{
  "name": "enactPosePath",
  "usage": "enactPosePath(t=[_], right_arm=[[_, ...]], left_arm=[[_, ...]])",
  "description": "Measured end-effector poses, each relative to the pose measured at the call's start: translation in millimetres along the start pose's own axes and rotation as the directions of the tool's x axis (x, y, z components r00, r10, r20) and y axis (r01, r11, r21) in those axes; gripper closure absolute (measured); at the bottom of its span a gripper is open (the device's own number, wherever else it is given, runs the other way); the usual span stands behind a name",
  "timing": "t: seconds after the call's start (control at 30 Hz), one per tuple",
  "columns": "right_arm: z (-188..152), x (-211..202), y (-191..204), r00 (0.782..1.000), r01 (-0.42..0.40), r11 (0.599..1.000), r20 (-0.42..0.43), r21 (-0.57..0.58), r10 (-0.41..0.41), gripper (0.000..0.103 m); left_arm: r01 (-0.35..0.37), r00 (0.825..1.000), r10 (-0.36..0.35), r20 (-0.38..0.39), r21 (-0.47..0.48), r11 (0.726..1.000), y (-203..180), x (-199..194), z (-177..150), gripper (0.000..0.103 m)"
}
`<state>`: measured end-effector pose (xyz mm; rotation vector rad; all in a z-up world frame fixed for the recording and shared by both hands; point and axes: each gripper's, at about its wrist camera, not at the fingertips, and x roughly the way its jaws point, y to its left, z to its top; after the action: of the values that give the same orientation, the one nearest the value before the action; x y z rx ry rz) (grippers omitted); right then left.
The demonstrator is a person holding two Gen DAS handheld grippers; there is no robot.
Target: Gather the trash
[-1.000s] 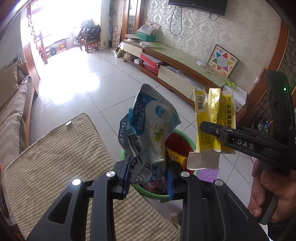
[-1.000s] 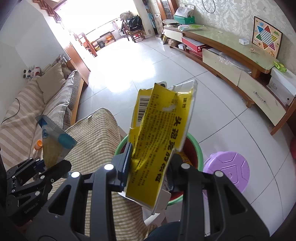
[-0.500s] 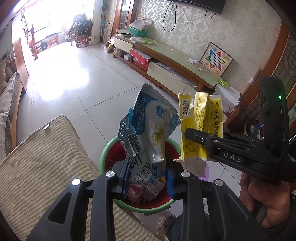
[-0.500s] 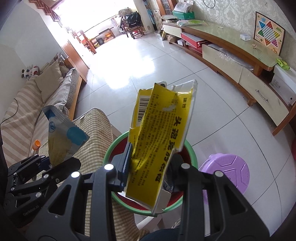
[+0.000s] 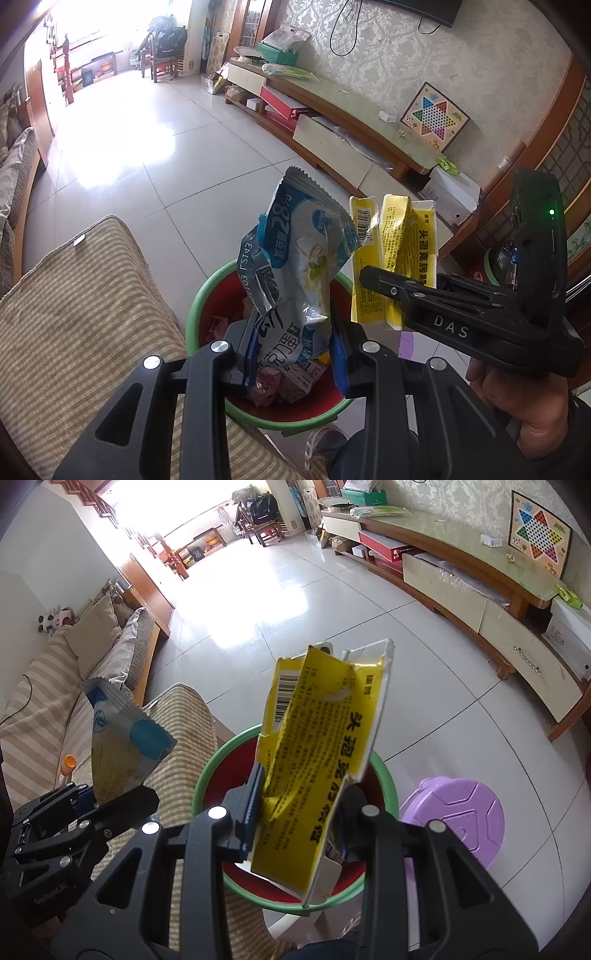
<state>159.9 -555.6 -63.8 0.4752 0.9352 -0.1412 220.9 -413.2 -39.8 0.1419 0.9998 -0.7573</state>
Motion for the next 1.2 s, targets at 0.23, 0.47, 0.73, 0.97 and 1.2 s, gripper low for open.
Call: enactPosePath(t=[0.23, 0.47, 0.73, 0.97, 1.2], right_arm=[[-2.3, 12.0, -2.0, 1.0, -0.003, 1.0, -0.026, 0.002, 0.003, 0.071], [-4.2, 20.0, 0.0, 0.999, 0.005, 1.0, -0.049, -0.007, -0.005, 0.071], [-3.8, 28.4, 0.1, 0.998, 0.016, 1.0, -0.066, -0.012, -0.017, 0.069], [-4.2, 27.0, 3.0, 0.998, 0.041, 0.999, -0.056, -0.013, -0.042, 0.027], [-4.7, 16.5, 13.5, 0.998, 0.062, 0.997, -0.026, -0.035, -0.063, 0.008]], left_arm=[[0.004, 1.0, -0.004, -0.026, -0.013, 1.0, 7.2, 10.8, -5.9, 0.074], [0.015, 0.999, -0.015, -0.047, -0.021, 1.0, 11.0, 21.0, -9.9, 0.071], [0.011, 0.999, -0.013, -0.052, -0.037, 0.999, 14.6, 24.8, -11.2, 0.057], [-0.007, 0.999, 0.005, -0.043, -0.062, 0.998, 21.9, 19.5, -13.8, 0.039], [-0.05, 0.999, 0.049, -0.016, -0.085, 0.995, 32.8, 3.3, -17.7, 0.023]])
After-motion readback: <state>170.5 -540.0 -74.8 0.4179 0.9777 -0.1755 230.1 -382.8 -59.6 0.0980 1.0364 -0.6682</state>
